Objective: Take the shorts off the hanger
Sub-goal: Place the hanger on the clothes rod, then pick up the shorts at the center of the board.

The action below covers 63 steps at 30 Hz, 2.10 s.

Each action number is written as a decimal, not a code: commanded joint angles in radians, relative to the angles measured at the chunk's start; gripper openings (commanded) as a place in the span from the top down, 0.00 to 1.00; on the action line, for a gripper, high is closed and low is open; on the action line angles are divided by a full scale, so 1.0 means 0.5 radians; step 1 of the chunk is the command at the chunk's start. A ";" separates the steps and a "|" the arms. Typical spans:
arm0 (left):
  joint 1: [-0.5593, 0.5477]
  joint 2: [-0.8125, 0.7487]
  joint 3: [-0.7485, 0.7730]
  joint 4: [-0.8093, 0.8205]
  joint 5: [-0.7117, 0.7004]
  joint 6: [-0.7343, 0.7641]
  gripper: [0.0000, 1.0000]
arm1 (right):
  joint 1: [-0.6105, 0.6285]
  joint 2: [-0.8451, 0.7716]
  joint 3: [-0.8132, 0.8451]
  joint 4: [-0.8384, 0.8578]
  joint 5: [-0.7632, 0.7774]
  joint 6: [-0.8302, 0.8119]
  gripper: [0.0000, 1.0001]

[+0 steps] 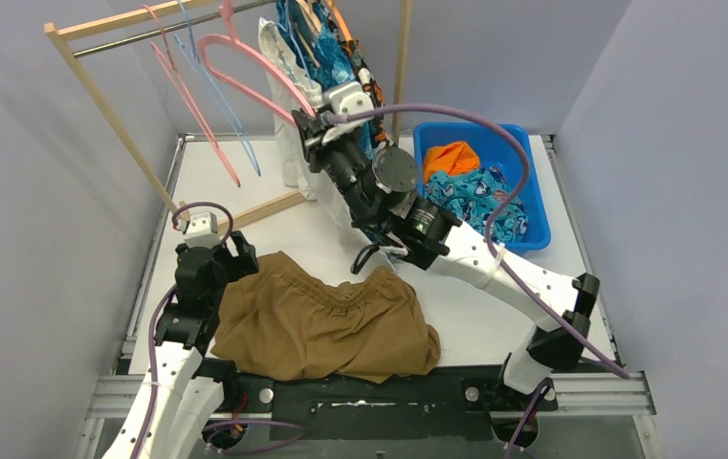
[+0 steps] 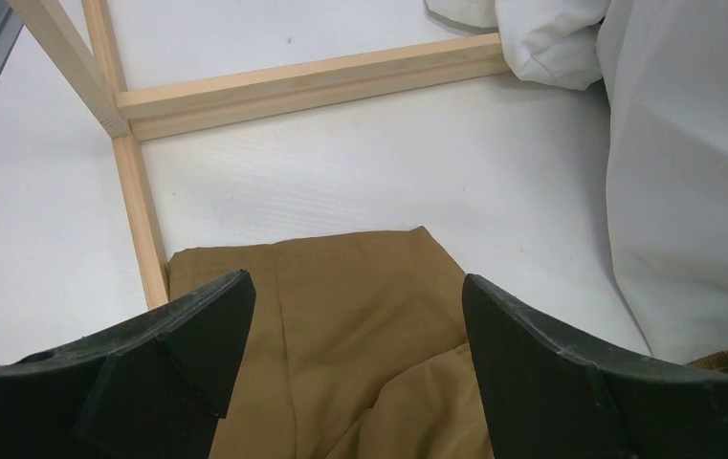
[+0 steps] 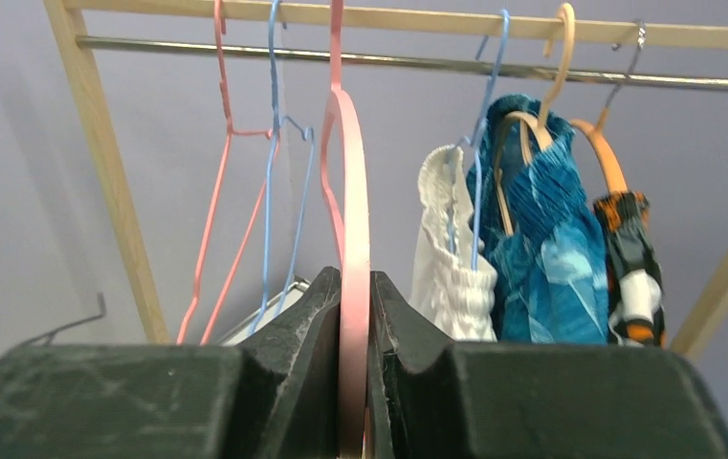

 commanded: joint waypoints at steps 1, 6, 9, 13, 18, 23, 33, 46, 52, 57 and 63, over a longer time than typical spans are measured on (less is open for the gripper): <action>0.015 0.002 0.005 0.114 0.006 0.042 0.20 | -0.100 0.182 0.424 -0.415 -0.191 0.161 1.00; 0.014 0.018 0.009 0.107 0.001 0.045 0.20 | -0.116 0.216 0.343 -0.640 -0.328 0.292 0.90; 0.016 0.028 0.006 0.110 0.012 0.043 0.20 | -0.119 0.160 0.208 -0.592 -0.351 0.306 0.86; 0.014 0.069 0.016 0.100 0.027 0.033 0.20 | -0.136 0.155 0.263 -0.660 -0.375 0.255 0.75; 0.014 0.093 0.028 0.079 0.023 0.028 0.20 | -0.175 0.094 0.229 -0.705 -0.477 0.325 0.53; 0.011 0.089 0.025 0.076 0.034 0.010 0.20 | -0.187 -0.107 -0.048 -0.691 -0.642 0.385 0.37; 0.008 0.086 0.018 0.082 0.035 0.010 0.20 | -0.177 -0.809 -1.435 -0.232 -0.983 0.344 0.22; 0.008 0.101 0.018 0.076 0.029 0.012 0.20 | -0.137 -0.645 -1.972 -0.306 -1.414 0.366 0.17; 0.009 0.124 0.021 0.077 0.031 0.017 0.20 | -0.145 -0.441 -1.887 -0.314 -1.310 0.345 0.03; 0.008 0.130 0.021 0.070 0.018 0.018 0.20 | -0.155 -0.196 -1.705 -0.397 -1.285 0.246 0.00; 0.008 0.147 0.024 0.072 0.032 0.012 0.20 | -0.178 0.050 -1.625 -0.436 -1.319 0.155 0.01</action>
